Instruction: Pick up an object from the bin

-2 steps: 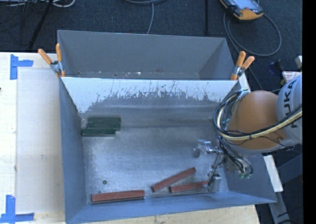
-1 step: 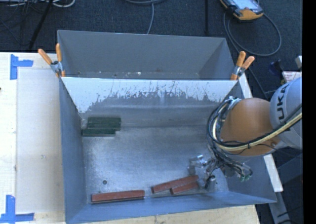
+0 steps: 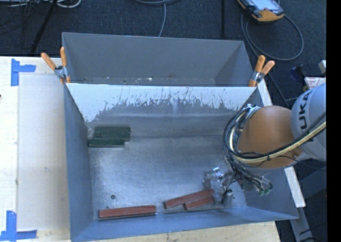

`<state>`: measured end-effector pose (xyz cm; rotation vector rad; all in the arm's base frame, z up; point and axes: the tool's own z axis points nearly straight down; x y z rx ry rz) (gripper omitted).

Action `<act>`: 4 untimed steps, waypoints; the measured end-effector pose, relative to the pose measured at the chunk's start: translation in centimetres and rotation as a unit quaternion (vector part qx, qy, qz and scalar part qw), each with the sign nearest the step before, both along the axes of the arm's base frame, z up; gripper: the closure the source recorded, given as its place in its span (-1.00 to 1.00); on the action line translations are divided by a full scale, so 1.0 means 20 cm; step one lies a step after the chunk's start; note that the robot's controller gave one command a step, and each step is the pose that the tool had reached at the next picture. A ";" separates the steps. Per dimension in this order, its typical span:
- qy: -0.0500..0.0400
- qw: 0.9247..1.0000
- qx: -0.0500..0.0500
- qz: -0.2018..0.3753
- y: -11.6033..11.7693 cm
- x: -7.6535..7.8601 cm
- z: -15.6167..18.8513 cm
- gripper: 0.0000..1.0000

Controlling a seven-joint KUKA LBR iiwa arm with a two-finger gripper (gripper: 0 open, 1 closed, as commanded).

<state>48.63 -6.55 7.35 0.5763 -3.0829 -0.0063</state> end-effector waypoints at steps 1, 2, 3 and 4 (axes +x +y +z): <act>-0.005 0.999 -0.002 0.039 0.06 0.02 0.05 1.00; -0.004 0.992 -0.001 -0.124 0.12 -0.04 0.01 -1.00; -0.002 0.992 -0.002 -0.123 0.12 -0.04 0.01 1.00; -0.002 0.992 -0.002 -0.122 0.12 -0.04 0.01 1.00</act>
Offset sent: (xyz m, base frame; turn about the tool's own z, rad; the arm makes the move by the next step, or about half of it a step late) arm -0.0087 0.0240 0.0025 0.2470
